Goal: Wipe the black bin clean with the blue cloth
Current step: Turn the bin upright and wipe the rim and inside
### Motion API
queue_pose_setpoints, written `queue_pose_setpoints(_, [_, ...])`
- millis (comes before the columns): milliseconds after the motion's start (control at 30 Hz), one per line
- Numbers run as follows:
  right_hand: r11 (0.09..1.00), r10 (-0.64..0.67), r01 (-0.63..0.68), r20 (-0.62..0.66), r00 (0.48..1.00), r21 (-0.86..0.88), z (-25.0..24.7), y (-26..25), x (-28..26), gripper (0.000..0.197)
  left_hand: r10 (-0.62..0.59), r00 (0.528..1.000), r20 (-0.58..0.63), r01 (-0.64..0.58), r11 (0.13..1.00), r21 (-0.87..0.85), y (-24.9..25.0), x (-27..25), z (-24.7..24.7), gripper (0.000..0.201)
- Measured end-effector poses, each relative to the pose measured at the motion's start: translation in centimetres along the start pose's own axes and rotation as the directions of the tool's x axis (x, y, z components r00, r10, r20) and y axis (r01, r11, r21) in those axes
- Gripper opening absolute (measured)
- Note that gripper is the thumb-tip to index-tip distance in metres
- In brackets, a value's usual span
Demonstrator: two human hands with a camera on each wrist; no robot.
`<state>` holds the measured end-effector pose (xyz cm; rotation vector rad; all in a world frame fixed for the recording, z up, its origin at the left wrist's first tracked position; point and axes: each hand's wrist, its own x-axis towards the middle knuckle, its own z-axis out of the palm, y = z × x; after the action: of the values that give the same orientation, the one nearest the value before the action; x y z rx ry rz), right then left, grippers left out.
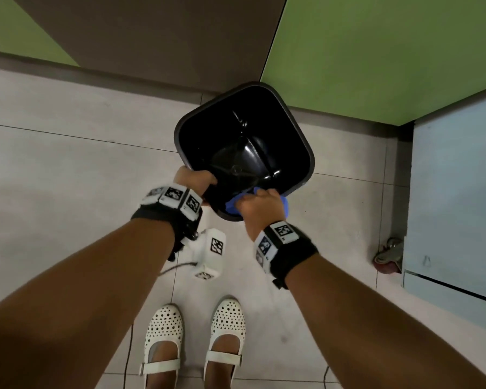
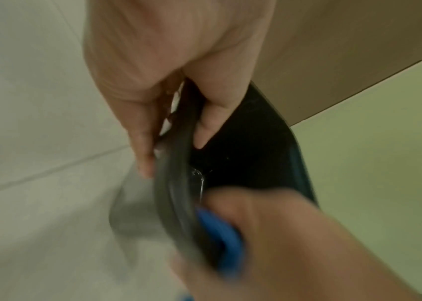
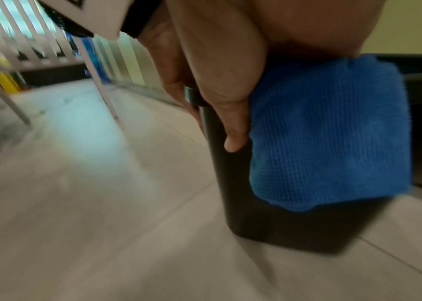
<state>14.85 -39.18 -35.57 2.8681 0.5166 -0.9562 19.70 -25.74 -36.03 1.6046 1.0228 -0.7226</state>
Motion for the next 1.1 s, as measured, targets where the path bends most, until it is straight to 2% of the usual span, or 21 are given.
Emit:
queue_pose_setpoints(33, [0.998,0.042,-0.038,-0.099,0.994,0.041,-0.3,-1.3,-0.1,0.025,0.025,0.999,-0.036,-0.022,0.997,0.073,-0.7,-0.2,0.2,0.038])
queue_pose_setpoints(100, [0.987,0.044,-0.026,-0.105,0.993,0.161,-0.3,-3.0,0.1,0.027,0.139,0.982,-0.126,-0.097,0.951,0.293,-1.9,-0.3,0.4,0.039])
queue_pose_setpoints(167, [0.981,-0.017,0.04,-0.12,0.993,0.191,1.4,-3.4,0.8,0.035,0.243,0.962,-0.126,-0.171,0.893,0.417,-2.2,-0.4,0.1,0.036])
queue_pose_setpoints(267, [0.986,-0.05,0.081,-0.21,0.976,0.143,0.9,-2.0,-0.5,0.041,0.298,0.951,-0.077,-0.224,0.842,0.491,-1.6,0.1,-0.5,0.036])
queue_pose_setpoints(333, [0.987,-0.029,0.043,-0.091,0.995,0.152,0.5,0.1,-0.7,0.034,0.29,0.956,-0.056,-0.222,0.831,0.509,-1.2,0.4,-0.7,0.034])
queue_pose_setpoints(400, [0.996,-0.024,0.036,-0.149,0.989,0.076,0.6,2.3,-1.2,0.031,0.29,0.957,-0.015,-0.24,0.818,0.523,-0.8,0.4,-0.8,0.032])
queue_pose_setpoints(467, [1.0,-0.006,0.006,-0.189,0.982,0.0,1.1,3.9,-1.7,0.037,0.305,0.952,0.005,-0.255,0.784,0.566,-0.1,0.7,-1.0,0.031])
queue_pose_setpoints(533, [0.999,0.012,-0.019,-0.162,0.987,-0.042,1.7,4.6,-1.6,0.04,0.312,0.95,0.007,-0.252,0.755,0.606,0.6,1.0,-1.0,0.03])
queue_pose_setpoints(600, [0.995,0.067,-0.075,-0.12,0.991,-0.065,0.8,4.3,-1.8,0.034,0.33,0.944,0.018,-0.272,0.746,0.608,1.0,1.1,-1.0,0.028])
queue_pose_setpoints(633, [0.994,0.094,-0.097,-0.062,0.994,-0.046,0.6,3.9,-1.8,0.031,0.347,0.938,-0.003,-0.281,0.762,0.583,0.9,1.0,-1.0,0.028])
queue_pose_setpoints(700, [0.992,0.12,-0.118,-0.024,0.993,0.054,0.6,2.5,-1.6,0.036,0.303,0.946,-0.118,-0.225,0.871,0.436,0.1,0.8,-0.9,0.031])
queue_pose_setpoints(733, [0.982,0.148,-0.145,-0.021,0.989,0.12,0.5,1.6,-1.5,0.04,0.195,0.968,-0.155,-0.152,0.955,0.256,-0.7,0.6,-0.7,0.037])
queue_pose_setpoints(767, [0.973,0.167,-0.16,-0.025,0.986,0.169,0.3,0.6,-1.5,0.043,0.059,0.988,-0.14,-0.055,0.998,0.032,-1.4,0.2,-0.4,0.042])
queue_pose_setpoints(800, [0.963,0.173,-0.162,-0.031,0.984,0.217,0.4,-0.1,-1.3,0.044,-0.056,0.995,-0.084,0.042,0.987,-0.157,-2.0,-0.3,0.1,0.044])
queue_pose_setpoints(833, [0.955,0.174,-0.16,-0.034,0.984,0.248,0.6,-0.7,-1.0,0.044,-0.119,0.993,-0.025,0.108,0.955,-0.275,-2.5,-0.7,0.4,0.041])
queue_pose_setpoints(900, [0.969,0.156,-0.129,-0.119,0.981,0.211,1.1,-1.5,-0.9,0.041,-0.131,0.991,0.011,0.126,0.93,-0.346,-3.1,-1.0,0.8,0.023])
queue_pose_setpoints(933, [0.978,0.144,-0.108,-0.21,0.967,0.177,1.3,-1.5,-0.9,0.039,-0.114,0.994,-0.002,0.106,0.934,-0.342,-2.9,-1.0,0.8,0.015])
queue_pose_setpoints(1033, [0.998,0.016,-0.003,-0.187,0.982,0.07,2.0,-0.5,-1.3,0.047,-0.056,0.998,-0.032,0.044,0.954,-0.296,-1.8,0.0,0.4,0.021])
queue_pose_setpoints(1100, [0.998,-0.068,0.068,-0.204,0.977,-0.008,2.5,0.9,-1.6,0.044,-0.058,0.998,-0.005,0.054,0.958,-0.281,-1.0,0.2,0.2,0.035])
